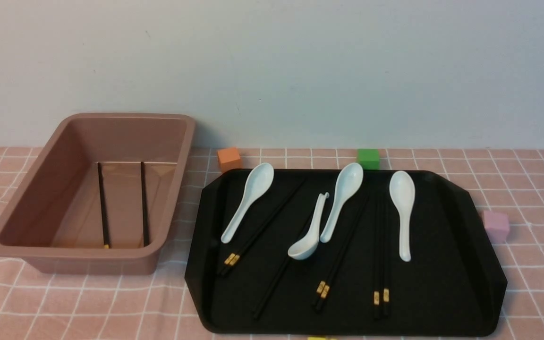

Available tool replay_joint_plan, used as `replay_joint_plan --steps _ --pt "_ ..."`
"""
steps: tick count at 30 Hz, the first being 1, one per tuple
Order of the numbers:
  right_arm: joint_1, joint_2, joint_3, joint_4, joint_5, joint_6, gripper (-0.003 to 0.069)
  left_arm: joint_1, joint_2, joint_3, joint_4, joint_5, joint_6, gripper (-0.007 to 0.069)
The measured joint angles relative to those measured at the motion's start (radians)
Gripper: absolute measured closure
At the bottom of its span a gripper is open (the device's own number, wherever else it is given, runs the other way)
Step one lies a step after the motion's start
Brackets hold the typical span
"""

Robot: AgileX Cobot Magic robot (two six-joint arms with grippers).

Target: On pink tablecloth take chopsticks from black tray and put them in box.

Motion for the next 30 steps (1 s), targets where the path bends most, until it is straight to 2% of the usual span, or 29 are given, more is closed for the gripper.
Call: replay_joint_plan --steps 30 --pt "0.000 0.000 0.000 -0.003 0.000 -0.001 0.0655 0.000 0.000 0.000 0.000 0.000 0.000 0.0386"
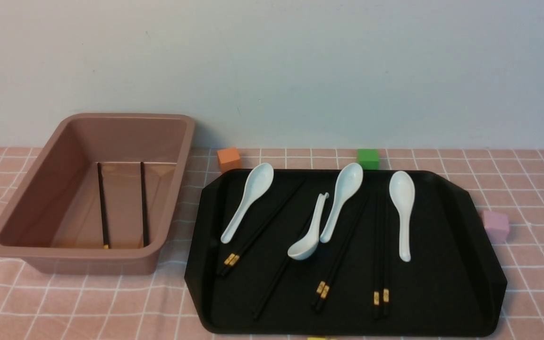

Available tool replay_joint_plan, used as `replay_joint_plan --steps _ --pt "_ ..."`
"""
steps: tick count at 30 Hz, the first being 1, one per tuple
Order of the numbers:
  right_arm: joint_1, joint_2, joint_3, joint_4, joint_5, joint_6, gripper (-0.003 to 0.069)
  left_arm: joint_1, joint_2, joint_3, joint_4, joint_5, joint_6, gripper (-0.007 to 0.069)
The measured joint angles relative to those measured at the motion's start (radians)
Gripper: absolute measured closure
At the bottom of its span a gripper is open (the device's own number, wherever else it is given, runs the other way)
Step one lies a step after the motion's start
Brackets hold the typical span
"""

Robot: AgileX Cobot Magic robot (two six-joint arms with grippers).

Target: On pink tablecloth take chopsticks from black tray and put them in box.

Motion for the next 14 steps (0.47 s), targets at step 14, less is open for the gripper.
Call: replay_joint_plan --steps 14 --pt "0.000 0.000 0.000 0.000 0.000 0.000 0.0640 0.000 0.000 0.000 0.000 0.000 0.000 0.0386"
